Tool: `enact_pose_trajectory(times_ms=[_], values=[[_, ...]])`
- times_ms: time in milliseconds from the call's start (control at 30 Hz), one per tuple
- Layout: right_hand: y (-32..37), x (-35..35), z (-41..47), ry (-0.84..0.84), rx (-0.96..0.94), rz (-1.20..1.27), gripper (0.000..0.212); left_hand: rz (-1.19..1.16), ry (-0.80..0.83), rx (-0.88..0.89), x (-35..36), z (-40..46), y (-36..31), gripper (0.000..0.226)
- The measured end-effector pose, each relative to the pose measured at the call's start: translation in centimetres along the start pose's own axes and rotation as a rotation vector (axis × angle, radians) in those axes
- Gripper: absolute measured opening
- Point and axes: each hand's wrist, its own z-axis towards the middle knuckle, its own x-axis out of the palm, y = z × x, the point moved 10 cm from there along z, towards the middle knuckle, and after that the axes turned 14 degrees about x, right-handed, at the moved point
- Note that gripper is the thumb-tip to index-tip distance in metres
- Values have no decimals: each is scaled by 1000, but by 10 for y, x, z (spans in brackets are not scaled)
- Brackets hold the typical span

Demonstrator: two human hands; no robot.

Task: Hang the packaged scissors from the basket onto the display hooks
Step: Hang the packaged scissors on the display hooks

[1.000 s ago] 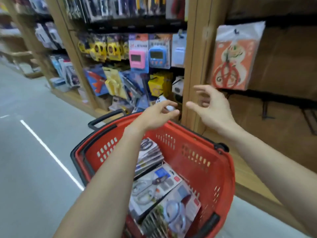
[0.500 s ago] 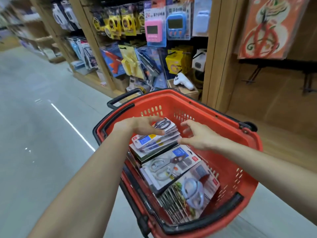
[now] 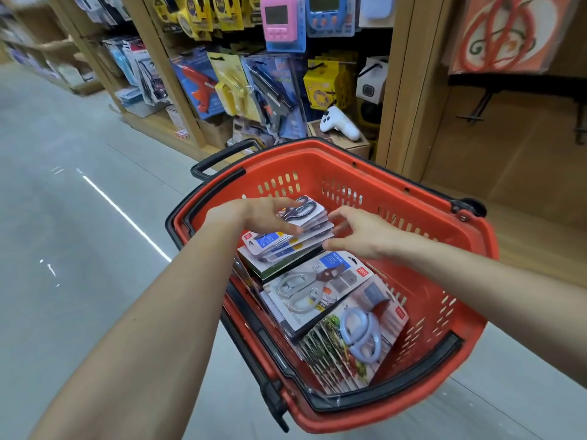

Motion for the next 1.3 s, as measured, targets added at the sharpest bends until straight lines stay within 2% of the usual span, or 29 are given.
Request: enact_pose_trajectory(times_ms=[500, 767, 867, 967, 1033, 1167, 1300], values=[[34, 40, 12, 128, -34, 67, 73, 104, 39, -115, -1, -2, 36, 78], [111, 98, 17, 17, -216, -154, 72, 257, -45, -187, -15, -3, 55, 70], [132, 119, 29, -20, -223, -208, 63, 324, -105, -212, -25, -12, 61, 71], [145, 143, 37, -30, -259, -364, 38, 355, -155, -200, -32, -16, 64, 74], [151, 158, 41, -51, -298, -412, 35, 352, -181, -189, -35, -17, 66, 71], [146, 177, 52, -26, -317, -369, 24, 282, -199, -199, -32, -19, 77, 62], [138, 149, 44, -37, -329, -207, 18, 185, -295, -169, -42, -18, 81, 58]])
